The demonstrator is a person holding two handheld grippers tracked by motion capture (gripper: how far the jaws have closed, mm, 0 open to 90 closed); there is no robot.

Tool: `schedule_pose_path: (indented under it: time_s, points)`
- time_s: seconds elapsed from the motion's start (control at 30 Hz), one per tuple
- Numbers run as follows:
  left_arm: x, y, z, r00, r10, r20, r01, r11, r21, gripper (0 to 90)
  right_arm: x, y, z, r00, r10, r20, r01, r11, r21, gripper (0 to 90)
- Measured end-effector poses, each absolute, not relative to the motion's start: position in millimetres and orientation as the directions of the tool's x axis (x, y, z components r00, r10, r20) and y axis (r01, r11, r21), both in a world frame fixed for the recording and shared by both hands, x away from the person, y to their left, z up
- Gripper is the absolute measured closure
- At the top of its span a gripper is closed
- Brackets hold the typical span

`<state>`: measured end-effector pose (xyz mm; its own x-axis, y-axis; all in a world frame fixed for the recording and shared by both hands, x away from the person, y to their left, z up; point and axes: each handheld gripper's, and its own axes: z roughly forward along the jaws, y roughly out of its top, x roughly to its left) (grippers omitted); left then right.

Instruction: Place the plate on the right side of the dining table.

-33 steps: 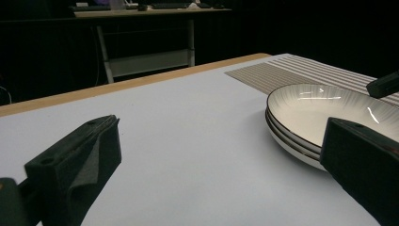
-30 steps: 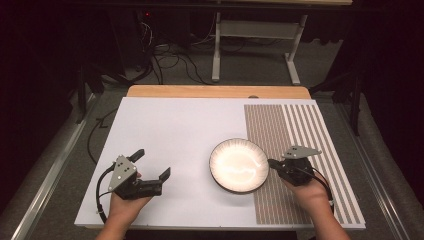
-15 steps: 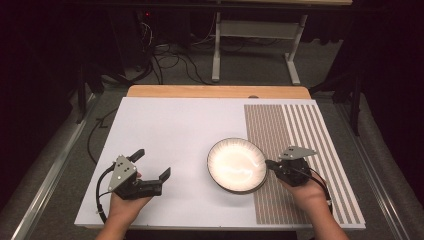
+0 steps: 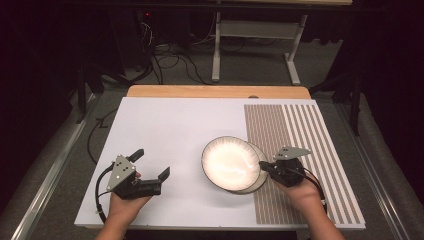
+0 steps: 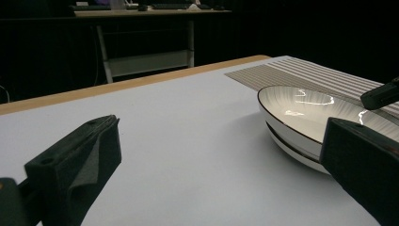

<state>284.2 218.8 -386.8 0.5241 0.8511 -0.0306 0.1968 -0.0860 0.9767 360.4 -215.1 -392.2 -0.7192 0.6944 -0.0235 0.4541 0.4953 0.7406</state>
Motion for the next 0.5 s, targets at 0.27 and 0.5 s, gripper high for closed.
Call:
schedule_pose_path:
  time_s: [0.27,0.5]
  points:
    - [283.8,218.1,-386.4,0.526,0.850,-0.031,0.197,-0.086,0.977,0.2,360.4,-215.3,-392.0,-0.723,0.691,-0.023,0.452,0.497,0.741,90.0]
    - [284.0,218.1,-386.6,0.527,0.849,-0.031,0.198,-0.087,0.976,0.2,360.8,-215.7,-392.1,-0.725,0.688,-0.025,0.448,0.500,0.741,90.0]
